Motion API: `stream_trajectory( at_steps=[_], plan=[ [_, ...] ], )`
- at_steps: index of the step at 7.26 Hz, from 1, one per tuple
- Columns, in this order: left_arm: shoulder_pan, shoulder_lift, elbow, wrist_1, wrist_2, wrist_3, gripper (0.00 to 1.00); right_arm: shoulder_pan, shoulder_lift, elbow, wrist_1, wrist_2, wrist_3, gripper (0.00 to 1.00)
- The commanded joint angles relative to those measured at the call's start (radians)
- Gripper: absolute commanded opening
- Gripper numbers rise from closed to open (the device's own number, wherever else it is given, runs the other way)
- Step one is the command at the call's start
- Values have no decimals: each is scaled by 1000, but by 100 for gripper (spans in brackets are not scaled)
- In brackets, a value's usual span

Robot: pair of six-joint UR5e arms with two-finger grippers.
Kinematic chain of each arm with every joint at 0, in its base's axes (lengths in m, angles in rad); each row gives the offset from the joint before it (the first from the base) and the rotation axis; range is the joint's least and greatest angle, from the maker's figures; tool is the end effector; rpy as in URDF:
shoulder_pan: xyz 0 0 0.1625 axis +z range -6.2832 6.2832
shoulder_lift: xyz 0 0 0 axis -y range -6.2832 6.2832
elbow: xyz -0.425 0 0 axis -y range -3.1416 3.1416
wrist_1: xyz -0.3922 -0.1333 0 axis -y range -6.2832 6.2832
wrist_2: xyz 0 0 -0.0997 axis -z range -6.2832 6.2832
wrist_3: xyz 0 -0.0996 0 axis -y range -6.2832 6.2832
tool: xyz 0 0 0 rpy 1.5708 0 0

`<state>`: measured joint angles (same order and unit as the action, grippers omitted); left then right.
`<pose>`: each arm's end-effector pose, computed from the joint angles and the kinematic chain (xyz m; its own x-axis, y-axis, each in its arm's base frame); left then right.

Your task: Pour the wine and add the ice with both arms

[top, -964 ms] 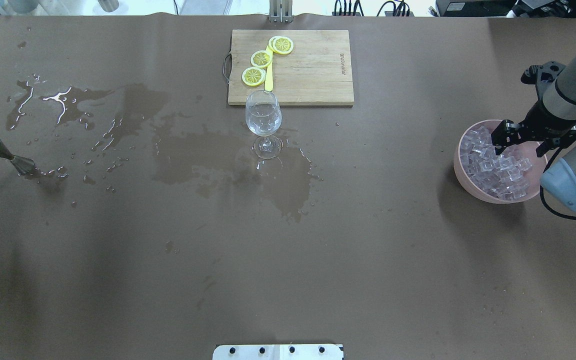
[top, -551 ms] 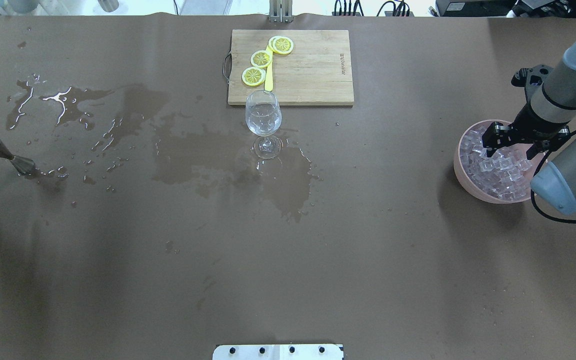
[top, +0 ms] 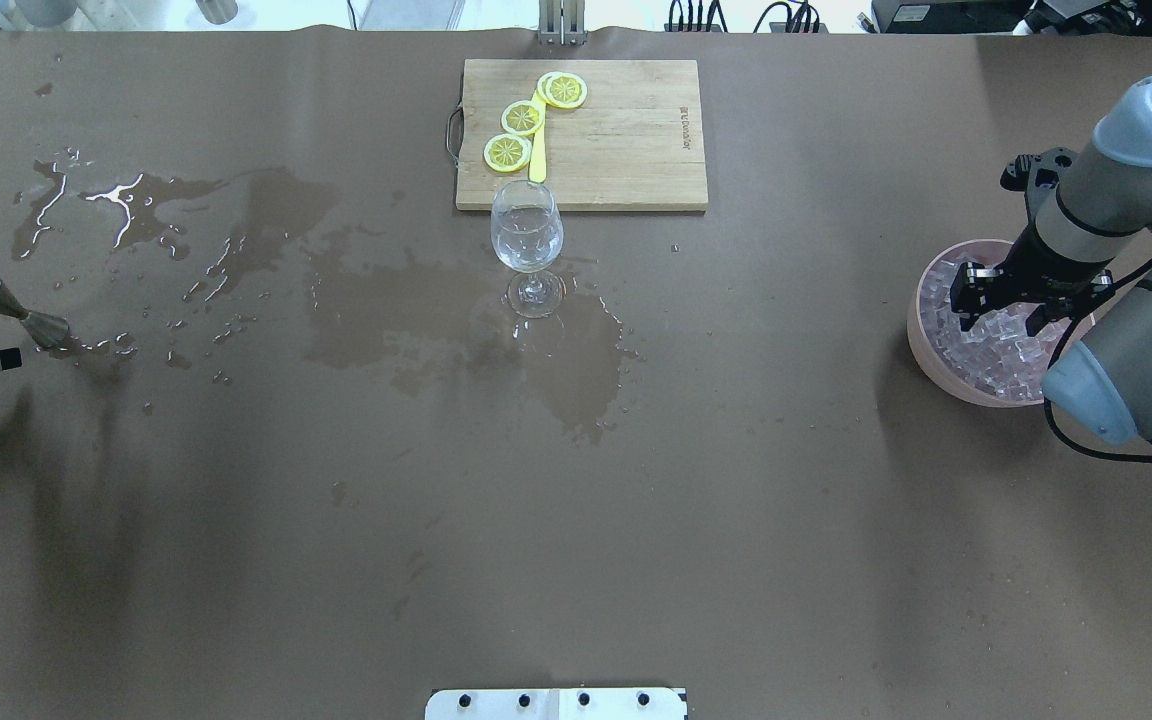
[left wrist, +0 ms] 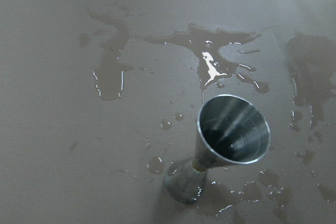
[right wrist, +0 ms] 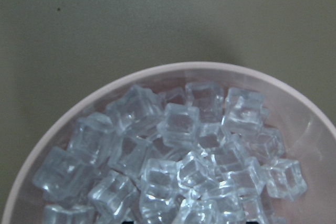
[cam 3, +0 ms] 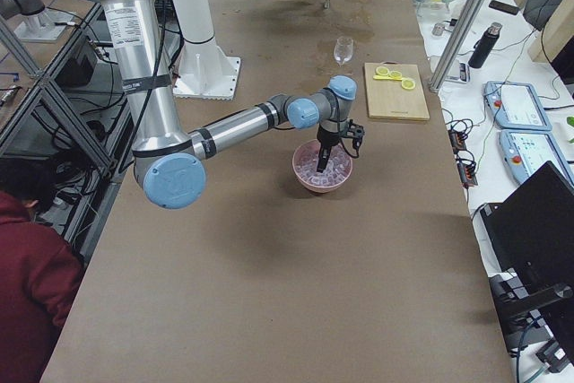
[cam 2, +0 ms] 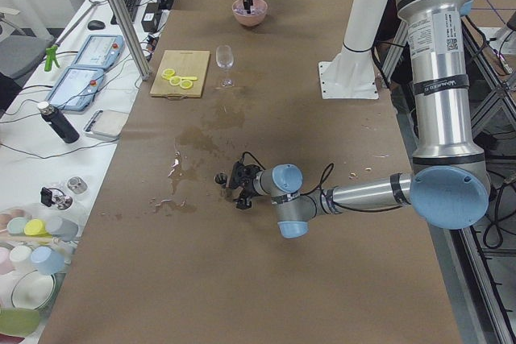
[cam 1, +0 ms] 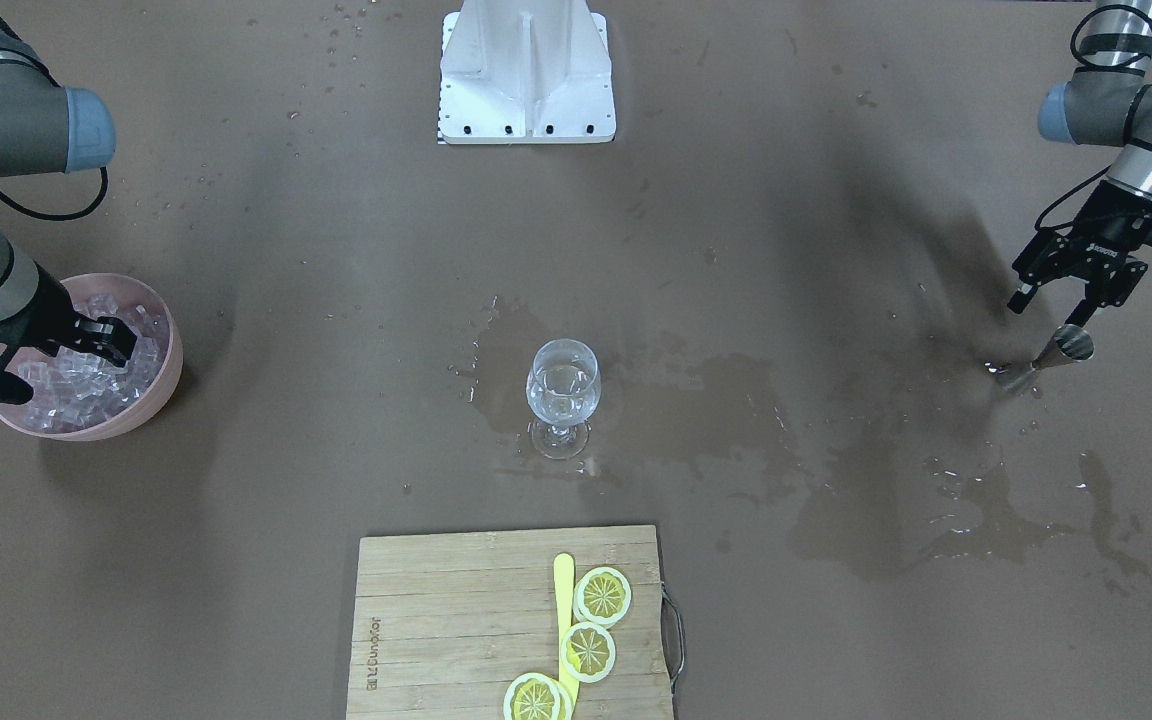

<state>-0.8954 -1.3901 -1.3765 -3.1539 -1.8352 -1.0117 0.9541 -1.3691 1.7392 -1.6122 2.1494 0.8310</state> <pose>0.1750 -0.3900 0.6651 0.5066 0.1865 -0.8418 0.3915 0.8201 0.4173 -0.2665 -0.5123 0.4838 0.7959 0.1468 0.5873 -0.0601 0.9845 -0.1647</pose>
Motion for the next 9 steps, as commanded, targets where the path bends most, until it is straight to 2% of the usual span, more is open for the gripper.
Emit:
stream_trajectory(
  at_steps=[1, 2, 3, 4, 5, 7, 9],
  plan=[
    [15, -13, 5, -8, 69, 1, 96, 0, -4, -1, -2, 0, 2, 72],
    [18, -32, 23, -8, 105, -2, 96, 3, -11, 0, 0, 0, 0, 72],
    [19, -49, 75, -58, 112, 1, 96, 3, -15, 0, -2, -2, 3, 72],
    [21, -58, 153, -152, 160, -4, 95, 2, -15, -1, -2, -2, 2, 72],
    [42, -63, 165, -197, 177, -7, 95, 0, -15, -1, -2, -3, 2, 70],
    [47, -75, 163, -193, 197, -8, 95, 3, -15, -4, -2, -9, 2, 59],
    [49, -79, 151, -196, 215, 1, 95, 6, -11, -10, -3, -11, 2, 59]
  ],
)
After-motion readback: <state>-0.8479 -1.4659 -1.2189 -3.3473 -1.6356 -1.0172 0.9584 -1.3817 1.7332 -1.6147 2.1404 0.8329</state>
